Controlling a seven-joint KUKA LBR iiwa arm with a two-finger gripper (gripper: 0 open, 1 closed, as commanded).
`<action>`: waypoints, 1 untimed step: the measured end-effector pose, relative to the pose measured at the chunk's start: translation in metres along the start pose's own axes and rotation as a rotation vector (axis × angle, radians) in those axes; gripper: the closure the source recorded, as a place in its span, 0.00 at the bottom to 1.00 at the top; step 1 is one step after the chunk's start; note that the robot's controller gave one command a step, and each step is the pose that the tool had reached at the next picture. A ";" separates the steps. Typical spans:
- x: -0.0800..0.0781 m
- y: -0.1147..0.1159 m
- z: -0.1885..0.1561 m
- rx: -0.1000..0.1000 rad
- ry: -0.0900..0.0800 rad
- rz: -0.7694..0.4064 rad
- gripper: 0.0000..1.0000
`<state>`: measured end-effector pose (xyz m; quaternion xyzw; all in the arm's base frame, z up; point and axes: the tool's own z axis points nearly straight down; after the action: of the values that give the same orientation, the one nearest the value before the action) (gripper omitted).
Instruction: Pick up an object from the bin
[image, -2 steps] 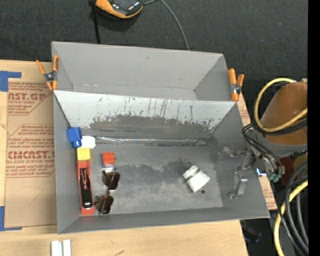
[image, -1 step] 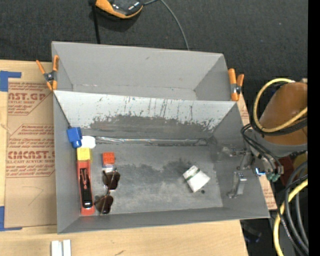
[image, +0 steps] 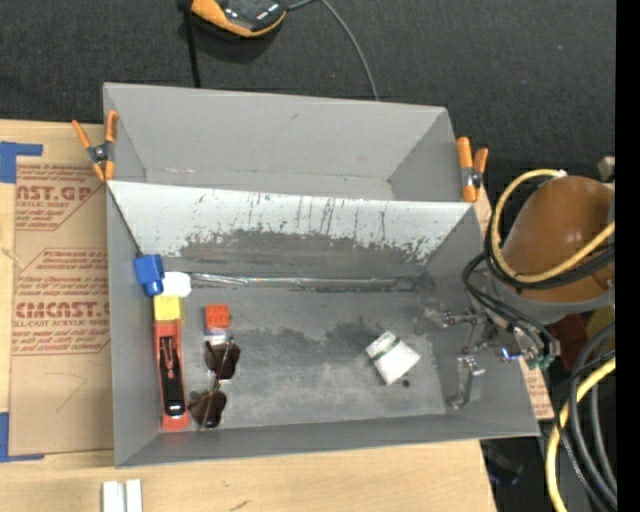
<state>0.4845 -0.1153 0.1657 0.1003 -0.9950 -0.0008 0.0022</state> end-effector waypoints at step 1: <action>-0.010 0.007 0.028 0.004 -0.011 0.033 0.00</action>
Offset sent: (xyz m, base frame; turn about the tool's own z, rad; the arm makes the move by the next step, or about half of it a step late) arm 0.0553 0.0249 -0.0900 -0.0995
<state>0.4924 -0.1070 0.1373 0.0838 -0.9965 0.0007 -0.0033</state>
